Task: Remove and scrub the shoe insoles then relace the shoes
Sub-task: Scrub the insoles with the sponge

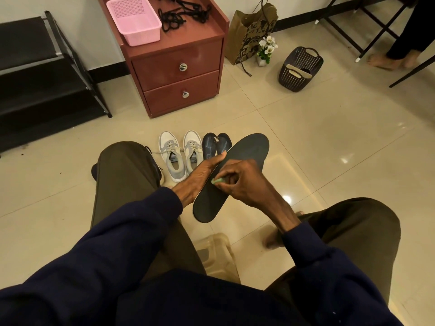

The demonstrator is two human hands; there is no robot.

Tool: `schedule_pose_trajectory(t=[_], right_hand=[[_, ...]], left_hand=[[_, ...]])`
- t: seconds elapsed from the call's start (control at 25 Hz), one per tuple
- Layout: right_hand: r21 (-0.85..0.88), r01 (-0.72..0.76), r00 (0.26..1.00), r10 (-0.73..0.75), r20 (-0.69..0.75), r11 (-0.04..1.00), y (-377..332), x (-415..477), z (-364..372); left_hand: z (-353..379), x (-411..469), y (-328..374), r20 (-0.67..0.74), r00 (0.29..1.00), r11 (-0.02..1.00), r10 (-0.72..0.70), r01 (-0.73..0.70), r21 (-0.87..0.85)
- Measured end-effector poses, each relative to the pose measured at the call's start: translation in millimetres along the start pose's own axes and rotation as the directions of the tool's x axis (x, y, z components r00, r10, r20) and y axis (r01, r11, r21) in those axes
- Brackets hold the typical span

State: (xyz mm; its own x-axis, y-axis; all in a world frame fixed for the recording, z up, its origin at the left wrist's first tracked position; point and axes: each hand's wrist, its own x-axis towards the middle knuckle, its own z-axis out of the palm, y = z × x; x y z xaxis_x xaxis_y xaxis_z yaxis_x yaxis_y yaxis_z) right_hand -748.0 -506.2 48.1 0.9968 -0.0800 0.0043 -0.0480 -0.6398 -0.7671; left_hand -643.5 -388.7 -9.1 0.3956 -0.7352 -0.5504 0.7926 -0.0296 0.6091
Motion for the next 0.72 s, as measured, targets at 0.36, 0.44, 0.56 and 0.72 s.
schedule_pose_trajectory(t=[0.36,0.44,0.56,0.72], right_hand=[[0.090,-0.021,0.996,0.014,0.084,0.996,-11.8,-6.2,8.9],[0.055,-0.038,0.998,0.035,0.059,0.998,-10.6,-2.6,4.7],[-0.199,-0.100,0.962,0.044,-0.270,0.975,1.1,-1.3,1.7],[0.004,0.022,0.998,-0.022,0.059,1.000,-14.5,-10.0,12.1]], left_hand=[[-1.9,6.7,-2.9,0.008,1.000,0.999,0.019,-0.019,-0.031],[-2.0,4.8,-1.2,0.010,1.000,0.999,0.012,-0.012,-0.042],[3.4,1.9,2.8,0.001,1.000,0.998,-0.031,0.031,-0.057],[3.8,0.5,4.8,-0.049,0.998,0.994,0.027,-0.032,-0.105]])
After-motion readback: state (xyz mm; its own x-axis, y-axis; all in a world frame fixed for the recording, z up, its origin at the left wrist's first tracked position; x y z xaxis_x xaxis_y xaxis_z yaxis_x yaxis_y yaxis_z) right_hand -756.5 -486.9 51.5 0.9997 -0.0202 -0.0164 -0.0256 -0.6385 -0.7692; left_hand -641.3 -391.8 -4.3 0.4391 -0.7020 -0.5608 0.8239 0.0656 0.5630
